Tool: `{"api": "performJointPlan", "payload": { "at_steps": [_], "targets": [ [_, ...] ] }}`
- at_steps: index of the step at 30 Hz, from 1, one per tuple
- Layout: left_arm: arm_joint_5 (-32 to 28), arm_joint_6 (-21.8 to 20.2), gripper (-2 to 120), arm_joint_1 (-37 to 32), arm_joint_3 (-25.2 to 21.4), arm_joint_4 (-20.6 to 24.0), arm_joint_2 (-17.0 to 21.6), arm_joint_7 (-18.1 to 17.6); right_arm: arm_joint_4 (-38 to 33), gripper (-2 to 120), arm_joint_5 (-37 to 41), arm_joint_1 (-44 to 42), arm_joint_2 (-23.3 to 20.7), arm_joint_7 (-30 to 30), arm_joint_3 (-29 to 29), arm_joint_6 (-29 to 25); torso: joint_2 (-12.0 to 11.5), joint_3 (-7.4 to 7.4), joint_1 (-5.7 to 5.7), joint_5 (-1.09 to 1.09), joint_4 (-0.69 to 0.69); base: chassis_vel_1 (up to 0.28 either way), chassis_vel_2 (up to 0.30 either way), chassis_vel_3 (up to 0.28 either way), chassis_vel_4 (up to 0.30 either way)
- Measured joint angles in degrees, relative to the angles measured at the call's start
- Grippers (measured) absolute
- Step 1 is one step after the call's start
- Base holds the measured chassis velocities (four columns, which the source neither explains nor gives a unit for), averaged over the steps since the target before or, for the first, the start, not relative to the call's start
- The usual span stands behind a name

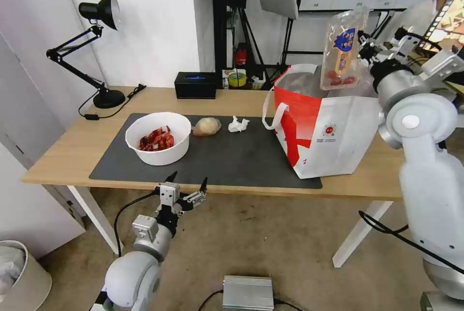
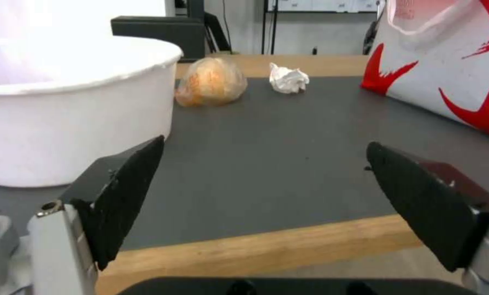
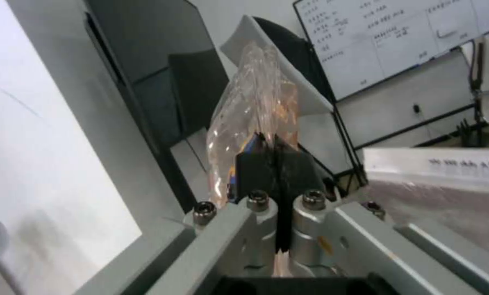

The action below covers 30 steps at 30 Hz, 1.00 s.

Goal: Pick up the trash from the table and place it into the takeout bag.

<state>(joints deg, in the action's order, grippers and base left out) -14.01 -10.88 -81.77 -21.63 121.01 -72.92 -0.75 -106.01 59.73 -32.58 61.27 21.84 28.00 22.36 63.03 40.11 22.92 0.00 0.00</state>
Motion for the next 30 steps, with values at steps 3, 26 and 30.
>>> {"api": "performJointPlan", "payload": {
  "at_steps": [3,26,30],
  "targets": [
    [-0.02,0.00,100,0.00,-0.11,0.16,0.11,0.00,0.84,0,-0.62,-0.46,0.23,-0.54,0.02,-0.37,0.00,0.00,0.00,0.00,0.00,0.000,0.000,0.000,0.000],
    [-0.11,0.06,100,0.89,1.16,-0.14,0.48,0.01,0.38,0,0.20,-6.33,1.43,0.12,1.62,-0.86,0.00,0.00,0.00,0.00,0.00,0.000,0.000,0.000,0.000],
    [-0.10,0.06,100,0.99,1.38,-0.26,0.48,0.01,-0.97,0,2.76,-6.74,1.40,3.08,2.17,1.07,0.00,0.00,0.00,0.00,0.00,0.000,0.000,0.000,0.000]
  ]
}}
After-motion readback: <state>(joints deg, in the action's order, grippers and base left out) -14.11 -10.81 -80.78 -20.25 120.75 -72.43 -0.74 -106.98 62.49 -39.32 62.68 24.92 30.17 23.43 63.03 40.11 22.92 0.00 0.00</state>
